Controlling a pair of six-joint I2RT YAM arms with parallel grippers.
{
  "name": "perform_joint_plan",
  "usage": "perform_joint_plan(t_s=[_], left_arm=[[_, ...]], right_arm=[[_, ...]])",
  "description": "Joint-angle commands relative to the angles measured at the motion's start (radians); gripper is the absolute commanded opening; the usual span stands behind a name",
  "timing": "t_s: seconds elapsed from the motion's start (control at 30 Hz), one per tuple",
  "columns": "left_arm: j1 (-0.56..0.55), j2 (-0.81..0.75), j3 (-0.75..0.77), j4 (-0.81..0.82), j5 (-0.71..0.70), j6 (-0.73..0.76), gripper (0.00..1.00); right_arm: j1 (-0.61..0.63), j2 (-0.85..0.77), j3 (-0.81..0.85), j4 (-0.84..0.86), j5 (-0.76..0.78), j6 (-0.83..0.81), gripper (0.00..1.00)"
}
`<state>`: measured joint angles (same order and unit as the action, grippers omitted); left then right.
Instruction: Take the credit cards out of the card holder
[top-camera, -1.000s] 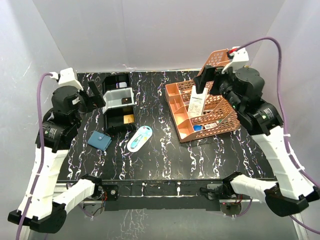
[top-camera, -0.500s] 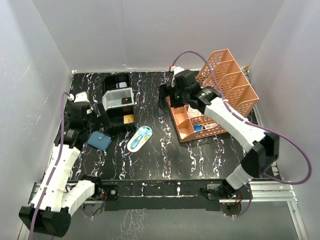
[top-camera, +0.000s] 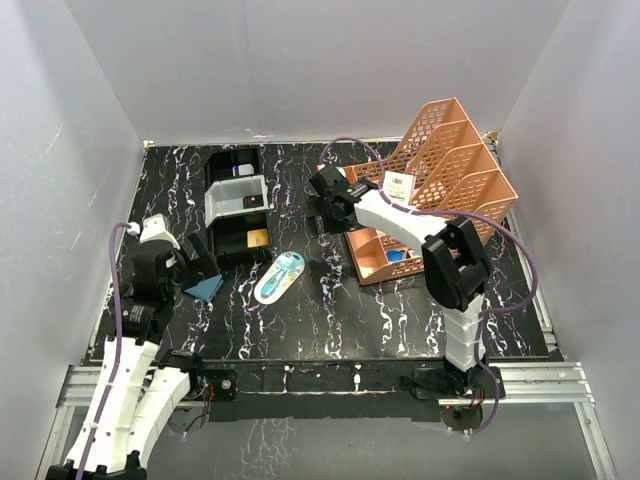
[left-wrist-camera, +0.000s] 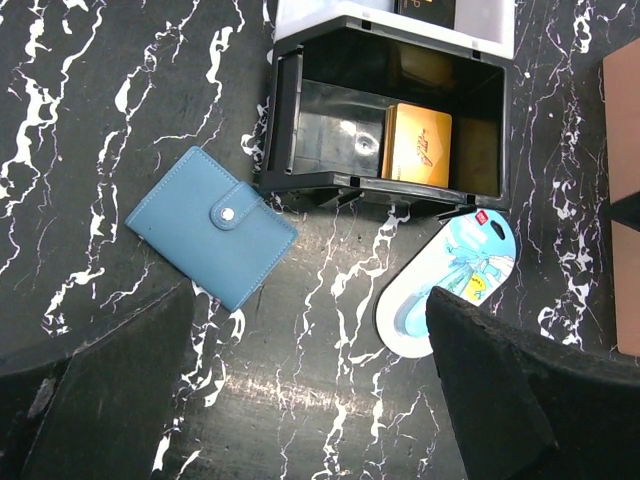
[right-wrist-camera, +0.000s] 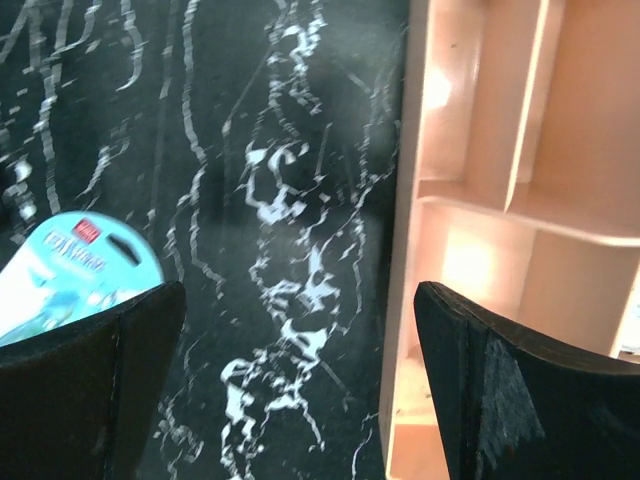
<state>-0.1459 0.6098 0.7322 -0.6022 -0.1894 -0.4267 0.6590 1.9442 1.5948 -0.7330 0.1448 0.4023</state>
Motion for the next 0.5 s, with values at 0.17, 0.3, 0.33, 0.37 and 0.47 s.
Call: perform_joint_plan(t_s=[0.17, 0.3, 0.33, 0.37, 0.47], left_arm=[[0.008, -0.007, -0.020, 0.038, 0.025, -0.011, 0.99], [0.009, 0.006, -0.016, 0.039, 0.029, -0.015, 0.99], [0.009, 0.007, -0.018, 0.040, 0.032, -0.014, 0.99], [0.009, 0.008, -0.018, 0.042, 0.035, -0.014, 0.99], [0.010, 0.012, -0.020, 0.046, 0.039, -0.013, 0.99]], right_arm=[[-0.082, 0.067, 0.065, 0.031, 0.233, -0.021, 0.98], [-0.142, 0.065, 0.057, 0.043, 0.234, -0.035, 0.98], [-0.155, 0.062, 0.052, 0.049, 0.242, -0.030, 0.98], [-0.171, 0.058, 0.045, 0.058, 0.249, -0.021, 0.98], [-0.218, 0.047, 0.022, 0.099, 0.255, 0.007, 0.98]])
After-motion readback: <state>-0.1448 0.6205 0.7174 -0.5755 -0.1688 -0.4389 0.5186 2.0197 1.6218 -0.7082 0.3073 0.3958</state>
